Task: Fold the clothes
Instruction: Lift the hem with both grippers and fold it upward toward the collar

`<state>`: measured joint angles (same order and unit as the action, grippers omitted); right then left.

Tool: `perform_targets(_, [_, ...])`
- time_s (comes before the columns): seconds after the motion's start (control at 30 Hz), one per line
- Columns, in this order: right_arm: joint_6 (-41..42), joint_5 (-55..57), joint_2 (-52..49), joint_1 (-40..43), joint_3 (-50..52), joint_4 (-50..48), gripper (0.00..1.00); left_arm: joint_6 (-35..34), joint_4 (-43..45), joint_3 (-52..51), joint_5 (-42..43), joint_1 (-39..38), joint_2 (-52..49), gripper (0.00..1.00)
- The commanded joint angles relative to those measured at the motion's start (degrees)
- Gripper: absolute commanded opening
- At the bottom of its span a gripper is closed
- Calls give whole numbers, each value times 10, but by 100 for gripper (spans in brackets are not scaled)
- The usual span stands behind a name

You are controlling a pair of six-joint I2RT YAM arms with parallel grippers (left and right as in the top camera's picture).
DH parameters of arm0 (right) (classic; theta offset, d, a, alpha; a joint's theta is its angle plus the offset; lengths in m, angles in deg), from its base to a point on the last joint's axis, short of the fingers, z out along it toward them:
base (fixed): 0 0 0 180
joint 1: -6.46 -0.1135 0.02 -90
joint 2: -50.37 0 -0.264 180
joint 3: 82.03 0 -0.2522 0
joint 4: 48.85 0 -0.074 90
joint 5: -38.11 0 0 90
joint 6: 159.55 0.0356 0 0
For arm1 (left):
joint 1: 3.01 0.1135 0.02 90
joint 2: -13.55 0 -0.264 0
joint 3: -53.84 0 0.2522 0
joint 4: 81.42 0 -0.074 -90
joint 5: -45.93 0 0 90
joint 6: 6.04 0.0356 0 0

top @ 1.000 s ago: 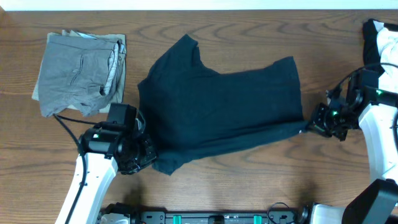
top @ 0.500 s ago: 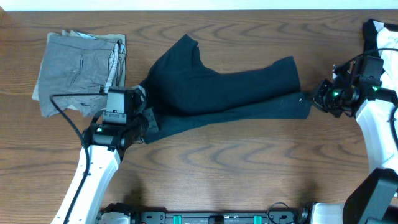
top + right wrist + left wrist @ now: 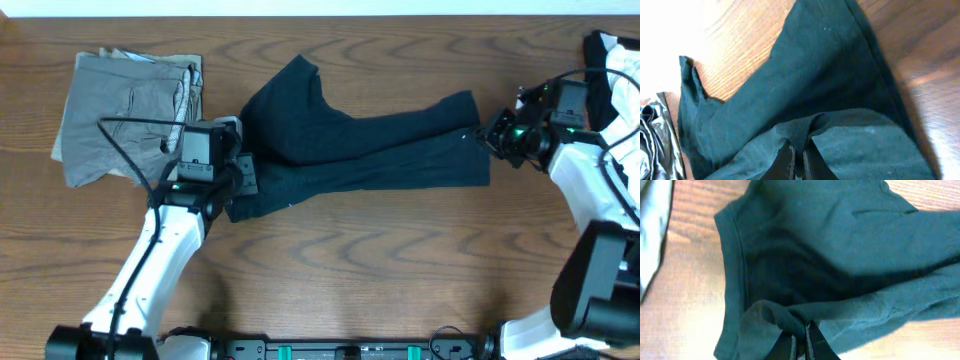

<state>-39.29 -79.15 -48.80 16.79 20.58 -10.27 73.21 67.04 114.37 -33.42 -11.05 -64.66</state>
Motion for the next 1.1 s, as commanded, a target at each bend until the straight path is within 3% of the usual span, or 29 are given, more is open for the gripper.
perform_targets(0.0, [21,-6,-25,-12,-8,-15,4,34,22,8,-14,0,-14,6])
perform_targets(0.07, [21,-5,-37,-13,-8,-27,5,35,39,8,-16,0,-21,7])
perform_targets(0.1, [21,-5,-42,-13,-8,-33,17,35,46,8,-22,0,-24,10])
perform_targets(0.13, [18,-3,-44,-12,-8,-38,35,35,49,8,-26,0,-27,17])
perform_targets(0.2, [-25,-4,-46,-8,-8,-45,56,34,46,8,-33,0,-28,42])
perform_targets(0.23, [-44,-4,-45,-4,-8,-42,60,34,42,8,-33,0,-26,55])
perform_targets(0.37, [-86,-4,-45,22,-8,4,61,30,4,9,-35,0,-14,66])
perform_targets(0.67, [-167,7,-45,60,-8,170,49,-3,-148,5,-35,0,0,65])
perform_targets(1.07, [-167,9,-45,57,-8,200,47,-3,-114,-5,-79,0,-103,41])
